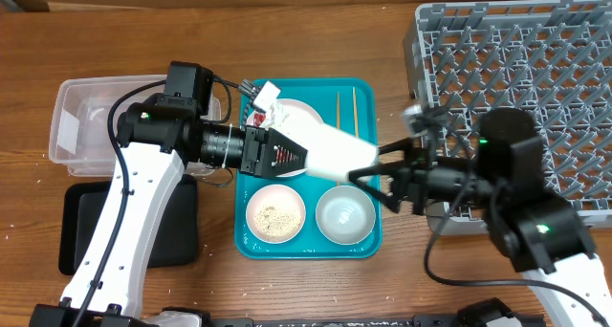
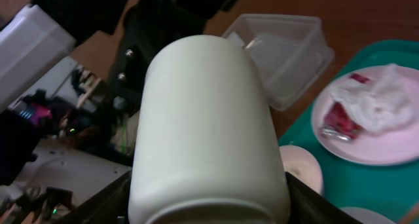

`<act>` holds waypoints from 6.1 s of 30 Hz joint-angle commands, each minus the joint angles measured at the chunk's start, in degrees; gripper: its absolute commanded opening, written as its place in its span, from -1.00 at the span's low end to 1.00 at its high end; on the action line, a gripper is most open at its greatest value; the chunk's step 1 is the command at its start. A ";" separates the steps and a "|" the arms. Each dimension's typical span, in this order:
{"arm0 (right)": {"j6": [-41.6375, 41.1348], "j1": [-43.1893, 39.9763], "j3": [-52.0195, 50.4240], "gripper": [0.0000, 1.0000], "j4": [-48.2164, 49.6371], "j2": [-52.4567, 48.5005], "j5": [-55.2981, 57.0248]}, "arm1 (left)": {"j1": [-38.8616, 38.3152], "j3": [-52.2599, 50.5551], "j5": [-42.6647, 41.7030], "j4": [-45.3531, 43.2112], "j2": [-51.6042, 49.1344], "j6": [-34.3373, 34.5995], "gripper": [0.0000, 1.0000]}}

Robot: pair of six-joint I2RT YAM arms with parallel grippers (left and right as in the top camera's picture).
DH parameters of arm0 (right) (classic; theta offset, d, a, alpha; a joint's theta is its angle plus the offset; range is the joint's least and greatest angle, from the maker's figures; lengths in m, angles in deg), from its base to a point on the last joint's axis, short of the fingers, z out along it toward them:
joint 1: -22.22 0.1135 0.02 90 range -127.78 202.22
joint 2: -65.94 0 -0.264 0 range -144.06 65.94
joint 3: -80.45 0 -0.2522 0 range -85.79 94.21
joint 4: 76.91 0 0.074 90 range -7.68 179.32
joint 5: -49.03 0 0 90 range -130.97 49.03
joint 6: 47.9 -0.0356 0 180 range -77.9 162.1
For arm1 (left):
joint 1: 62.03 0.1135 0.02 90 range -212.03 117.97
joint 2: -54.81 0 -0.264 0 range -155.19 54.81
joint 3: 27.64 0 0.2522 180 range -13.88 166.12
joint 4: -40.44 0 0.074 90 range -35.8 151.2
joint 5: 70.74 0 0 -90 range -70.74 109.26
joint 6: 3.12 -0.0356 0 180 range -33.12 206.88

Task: Sort waste into correct bins and load items into the dishwasher
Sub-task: 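Carry the white cup with the right gripper into the dish rack, then grasp the pink rice bowl with the left gripper and lift it, then tip the pink bowl over the black tray to dump the rice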

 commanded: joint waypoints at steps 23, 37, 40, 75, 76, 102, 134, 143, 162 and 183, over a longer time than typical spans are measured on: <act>-5.92 -23.87 3.08 0.10 -22.56 -14.60 45.24 | -0.37 0.13 10.16 -1.18 -0.24 2.03 0.66; -10.62 -26.34 11.06 0.11 -31.41 -14.51 54.93 | -0.37 0.13 10.99 -0.04 -0.24 1.99 0.67; -10.64 -30.08 11.10 0.11 -33.18 -14.58 54.93 | -0.37 0.13 11.69 0.09 -0.24 1.99 0.66; -5.42 -35.15 10.80 0.48 -30.71 -24.74 43.47 | -0.37 0.13 11.72 0.13 -0.24 1.99 0.68; -5.42 -35.15 10.84 0.59 -30.71 -24.74 43.52 | -0.37 0.13 11.72 0.17 -0.24 1.99 0.68; 3.65 -16.72 17.59 0.64 -38.84 -13.09 18.25 | -28.44 -3.96 83.27 -1.90 -6.97 44.46 0.10; 3.48 -16.68 17.57 0.71 -39.28 -13.09 19.12 | 14.49 -6.58 26.86 1.70 -0.31 7.41 -0.92; 3.48 -16.68 17.57 0.72 -39.34 -13.09 19.12 | 34.29 -16.70 9.40 8.07 -3.32 -12.57 -0.92; 3.43 -16.68 17.57 0.73 -40.83 -13.09 19.10 | 50.36 -20.22 7.02 11.85 -10.51 -19.50 -0.92; 3.26 -16.68 17.57 0.75 -41.88 -13.09 19.10 | 51.52 -20.20 2.84 26.56 -12.04 -37.92 -0.92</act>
